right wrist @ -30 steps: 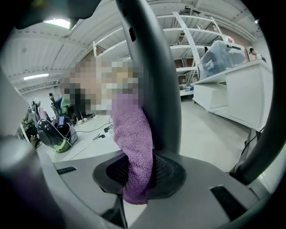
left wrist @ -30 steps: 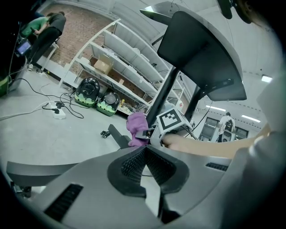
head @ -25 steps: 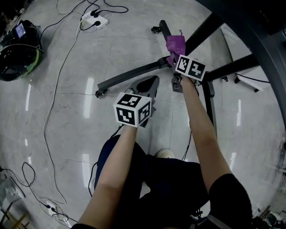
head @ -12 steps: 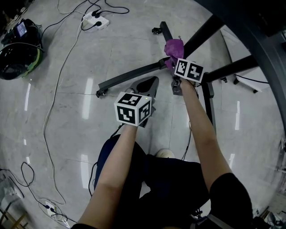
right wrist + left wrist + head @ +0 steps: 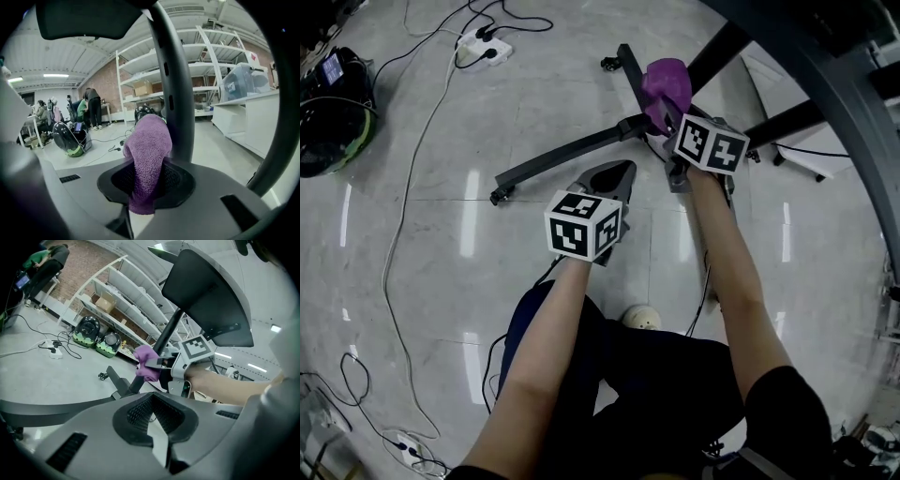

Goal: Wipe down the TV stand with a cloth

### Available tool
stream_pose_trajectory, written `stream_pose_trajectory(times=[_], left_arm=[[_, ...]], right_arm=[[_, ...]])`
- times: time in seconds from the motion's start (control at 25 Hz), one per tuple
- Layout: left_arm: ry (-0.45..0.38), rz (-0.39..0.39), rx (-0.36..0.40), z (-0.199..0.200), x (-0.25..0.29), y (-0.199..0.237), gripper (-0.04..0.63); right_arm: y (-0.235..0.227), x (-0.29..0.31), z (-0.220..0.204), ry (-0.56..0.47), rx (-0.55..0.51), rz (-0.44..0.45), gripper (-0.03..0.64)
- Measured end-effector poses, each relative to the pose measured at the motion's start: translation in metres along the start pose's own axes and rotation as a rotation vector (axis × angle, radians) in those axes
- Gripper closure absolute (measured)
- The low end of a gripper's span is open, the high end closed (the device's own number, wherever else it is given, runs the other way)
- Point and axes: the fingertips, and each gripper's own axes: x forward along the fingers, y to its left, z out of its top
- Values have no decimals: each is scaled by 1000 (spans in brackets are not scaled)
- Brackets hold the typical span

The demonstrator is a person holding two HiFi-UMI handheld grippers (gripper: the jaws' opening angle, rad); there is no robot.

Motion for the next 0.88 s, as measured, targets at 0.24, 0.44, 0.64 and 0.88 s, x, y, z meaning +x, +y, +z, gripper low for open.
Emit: stream_pose_trajectory(times=[0.24,0.44,0.64,0.88], left_arm=[[11,-56,-6,-6,8,-20,589],[13,-81,-21,-8,9,-26,589],[20,-94,-18,-9,7,-28,589],[26,-92,-17,-10,7,-24,589]], right_arm=[[5,-50,60,-145,-64,-13,528],[0,-99,112,-280,-100,-67,528],[-15,-141,159,-404,-75,-129,528],[-37,-151,185,-470,-13,-178,528]])
